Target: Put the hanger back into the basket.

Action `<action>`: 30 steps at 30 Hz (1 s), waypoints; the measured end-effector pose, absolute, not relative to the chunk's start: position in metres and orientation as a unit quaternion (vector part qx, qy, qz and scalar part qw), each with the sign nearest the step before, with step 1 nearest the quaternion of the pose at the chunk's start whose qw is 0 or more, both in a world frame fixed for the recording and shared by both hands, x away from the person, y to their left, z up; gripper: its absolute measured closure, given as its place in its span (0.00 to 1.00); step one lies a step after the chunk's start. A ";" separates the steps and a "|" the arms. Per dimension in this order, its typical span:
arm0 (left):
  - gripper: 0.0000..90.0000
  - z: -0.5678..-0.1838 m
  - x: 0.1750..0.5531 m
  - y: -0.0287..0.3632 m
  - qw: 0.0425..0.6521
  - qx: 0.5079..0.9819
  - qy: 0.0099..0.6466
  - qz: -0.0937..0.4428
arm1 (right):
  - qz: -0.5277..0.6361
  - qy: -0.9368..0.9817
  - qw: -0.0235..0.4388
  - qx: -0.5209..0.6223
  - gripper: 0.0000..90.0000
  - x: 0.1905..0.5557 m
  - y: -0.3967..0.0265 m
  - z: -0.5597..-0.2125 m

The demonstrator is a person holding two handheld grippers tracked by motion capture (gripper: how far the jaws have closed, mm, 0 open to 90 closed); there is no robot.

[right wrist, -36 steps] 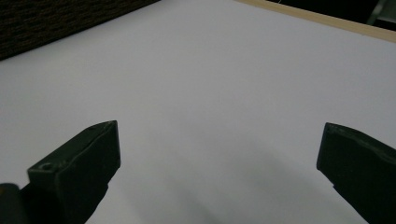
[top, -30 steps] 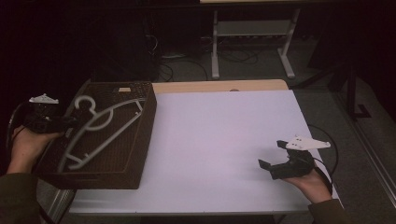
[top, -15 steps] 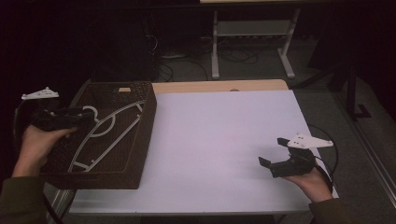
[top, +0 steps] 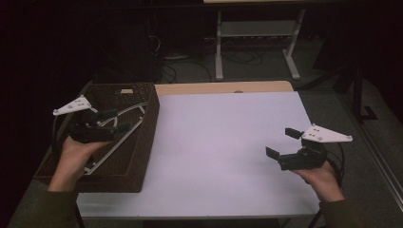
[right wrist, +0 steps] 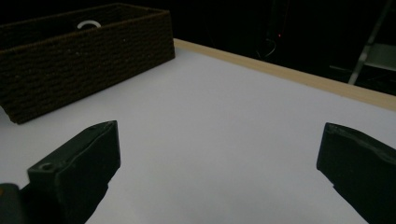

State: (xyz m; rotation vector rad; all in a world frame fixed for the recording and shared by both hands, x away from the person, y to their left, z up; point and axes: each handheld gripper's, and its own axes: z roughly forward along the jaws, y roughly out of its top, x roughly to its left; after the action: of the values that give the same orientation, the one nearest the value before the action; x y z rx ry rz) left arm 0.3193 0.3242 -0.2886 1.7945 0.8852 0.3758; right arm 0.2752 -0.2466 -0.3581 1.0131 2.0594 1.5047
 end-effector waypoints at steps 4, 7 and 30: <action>0.12 -0.293 0.314 0.306 0.542 0.749 0.352 0.148 | 0.547 0.731 0.200 0.355 0.00 0.277 -0.245 -0.349; 0.09 -0.298 0.310 0.294 0.563 0.738 0.345 0.144 | 0.554 0.727 0.201 0.353 0.00 0.278 -0.244 -0.343; 0.00 -0.330 0.297 0.269 0.621 0.703 0.310 0.156 | 0.597 0.705 0.202 0.326 0.00 0.285 -0.233 -0.317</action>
State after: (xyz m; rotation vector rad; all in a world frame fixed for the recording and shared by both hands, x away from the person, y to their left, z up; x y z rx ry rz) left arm 0.2972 0.2686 -0.3297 1.6153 0.7128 0.3584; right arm 0.2847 -0.2328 -0.3168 0.9100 1.9680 1.6656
